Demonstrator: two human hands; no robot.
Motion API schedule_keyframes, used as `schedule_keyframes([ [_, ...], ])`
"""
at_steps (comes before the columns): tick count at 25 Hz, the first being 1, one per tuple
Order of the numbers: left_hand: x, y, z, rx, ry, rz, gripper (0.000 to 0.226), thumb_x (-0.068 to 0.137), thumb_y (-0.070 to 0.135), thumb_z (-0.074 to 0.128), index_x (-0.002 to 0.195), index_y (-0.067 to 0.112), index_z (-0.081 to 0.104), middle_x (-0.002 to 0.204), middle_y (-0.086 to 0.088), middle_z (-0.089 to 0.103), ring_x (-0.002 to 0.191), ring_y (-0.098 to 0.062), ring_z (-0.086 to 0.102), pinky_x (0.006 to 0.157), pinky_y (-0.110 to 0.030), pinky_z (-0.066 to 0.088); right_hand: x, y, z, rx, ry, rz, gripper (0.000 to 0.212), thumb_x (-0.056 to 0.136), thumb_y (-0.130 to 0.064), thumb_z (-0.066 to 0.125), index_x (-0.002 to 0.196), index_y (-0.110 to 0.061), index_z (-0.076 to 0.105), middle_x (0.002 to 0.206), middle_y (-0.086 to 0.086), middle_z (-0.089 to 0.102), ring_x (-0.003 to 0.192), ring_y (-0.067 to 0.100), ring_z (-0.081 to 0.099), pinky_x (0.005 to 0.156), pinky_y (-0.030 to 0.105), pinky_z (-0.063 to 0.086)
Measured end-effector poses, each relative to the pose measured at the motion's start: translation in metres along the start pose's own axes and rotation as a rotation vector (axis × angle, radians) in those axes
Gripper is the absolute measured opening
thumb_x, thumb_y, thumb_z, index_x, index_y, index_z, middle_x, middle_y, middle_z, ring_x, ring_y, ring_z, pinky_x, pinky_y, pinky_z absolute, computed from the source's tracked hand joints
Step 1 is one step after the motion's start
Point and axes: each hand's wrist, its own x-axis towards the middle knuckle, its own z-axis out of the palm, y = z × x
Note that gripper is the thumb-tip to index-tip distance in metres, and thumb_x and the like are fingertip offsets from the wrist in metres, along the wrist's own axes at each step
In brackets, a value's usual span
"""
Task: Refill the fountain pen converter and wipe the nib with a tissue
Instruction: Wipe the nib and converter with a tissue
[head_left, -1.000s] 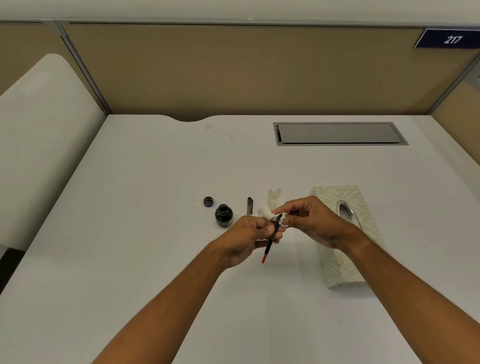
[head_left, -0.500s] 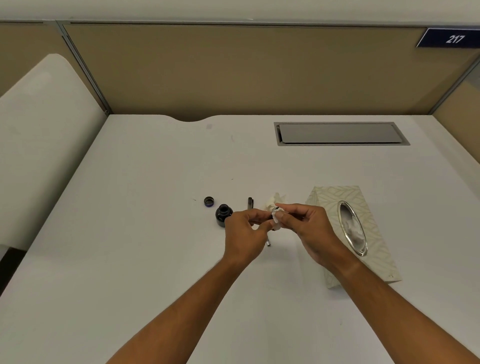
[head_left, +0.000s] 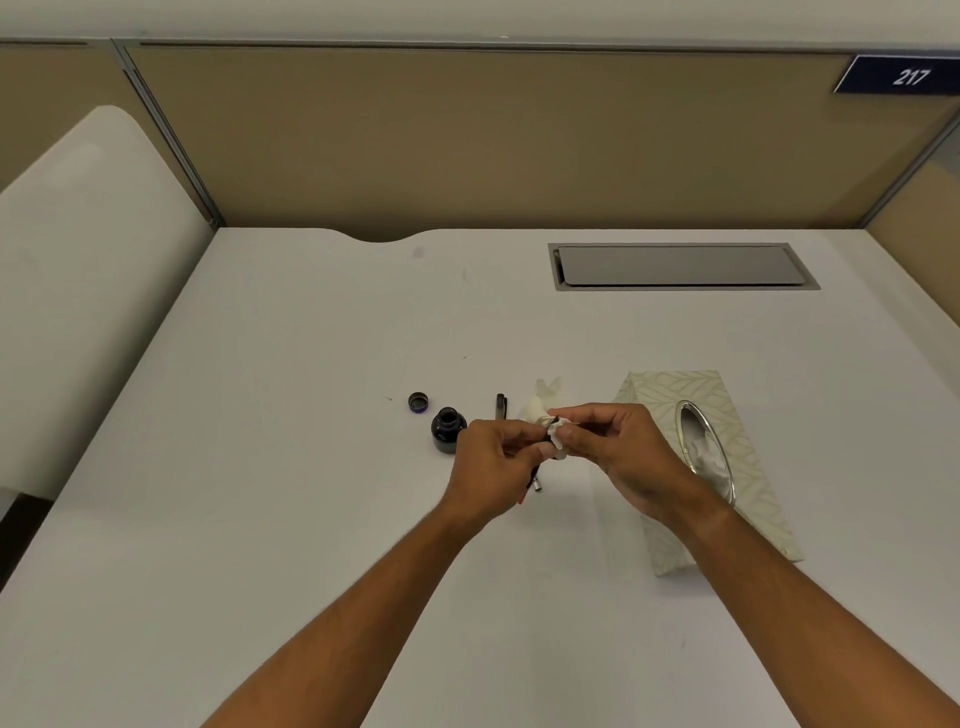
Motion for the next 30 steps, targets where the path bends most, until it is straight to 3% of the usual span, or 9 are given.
schedule_keyframes([
  [3,0.002,0.002,-0.008,-0.106,-0.2,-0.106,0.018,0.088,0.002,0.063,0.086,0.013,0.077,0.082,0.0,0.078,0.083,-0.013,0.073,0.08,-0.02,0.055,0.005,-0.008,-0.013,0.072,-0.156,0.109,0.021,0.076,-0.006,0.071,0.095,-0.008,0.079,0.09,0.013,0.077,0.082,0.021,0.073,0.075,0.026,0.057],
  [5,0.002,0.002,-0.01,-0.116,-0.231,-0.127,0.019,0.089,0.001,0.063,0.084,0.013,0.077,0.083,-0.003,0.077,0.084,-0.015,0.073,0.082,-0.022,0.055,0.007,-0.009,-0.014,0.058,-0.195,0.129,0.021,0.076,-0.005,0.072,0.096,-0.007,0.078,0.09,0.015,0.077,0.081,0.022,0.073,0.073,0.025,0.057],
  [9,-0.001,0.001,-0.001,0.001,0.019,-0.095,0.009,0.083,0.014,0.074,0.085,0.022,0.077,0.078,0.008,0.076,0.076,-0.003,0.072,0.069,-0.01,0.051,0.001,0.004,0.005,-0.067,0.044,-0.03,0.013,0.084,-0.003,0.073,0.091,-0.011,0.08,0.094,0.012,0.078,0.085,0.024,0.074,0.072,0.029,0.058],
  [11,-0.001,0.0,-0.002,0.022,0.04,-0.067,0.008,0.082,0.017,0.075,0.087,0.022,0.077,0.076,0.011,0.075,0.075,-0.001,0.072,0.067,-0.008,0.051,0.0,0.009,0.012,-0.079,0.097,-0.048,0.013,0.086,-0.004,0.071,0.088,-0.014,0.081,0.096,0.01,0.078,0.084,0.024,0.074,0.071,0.029,0.058],
  [17,-0.008,-0.002,-0.015,-0.226,-0.148,-0.212,0.013,0.086,0.007,0.07,0.088,0.017,0.077,0.091,-0.008,0.077,0.09,-0.016,0.072,0.083,-0.023,0.054,0.001,0.006,0.0,0.107,0.121,0.136,0.018,0.088,-0.002,0.066,0.088,-0.014,0.08,0.088,0.006,0.078,0.079,0.011,0.071,0.067,0.019,0.055],
  [22,-0.014,-0.006,-0.024,-0.38,-0.444,-0.378,0.016,0.091,0.01,0.063,0.104,0.01,0.072,0.114,-0.008,0.072,0.111,-0.024,0.067,0.098,-0.041,0.049,0.003,0.002,0.0,0.17,0.179,0.131,0.018,0.087,-0.002,0.068,0.085,-0.015,0.08,0.08,0.001,0.077,0.073,0.009,0.07,0.064,0.02,0.056],
  [26,-0.013,-0.003,-0.019,-0.484,-0.453,-0.361,0.021,0.09,0.009,0.065,0.11,0.004,0.068,0.128,-0.02,0.062,0.12,-0.031,0.06,0.1,-0.046,0.048,-0.001,0.005,0.009,0.116,0.128,0.115,0.015,0.088,-0.003,0.067,0.088,-0.012,0.077,0.078,0.006,0.076,0.072,0.016,0.071,0.066,0.023,0.057],
  [30,-0.011,0.001,-0.018,-0.519,-0.448,-0.328,0.029,0.083,0.017,0.07,0.11,0.006,0.068,0.122,-0.018,0.062,0.123,-0.034,0.057,0.095,-0.042,0.051,-0.002,0.005,0.019,-0.135,0.1,0.071,0.013,0.085,0.0,0.07,0.086,-0.012,0.076,0.076,0.005,0.076,0.07,0.015,0.07,0.061,0.024,0.054],
])
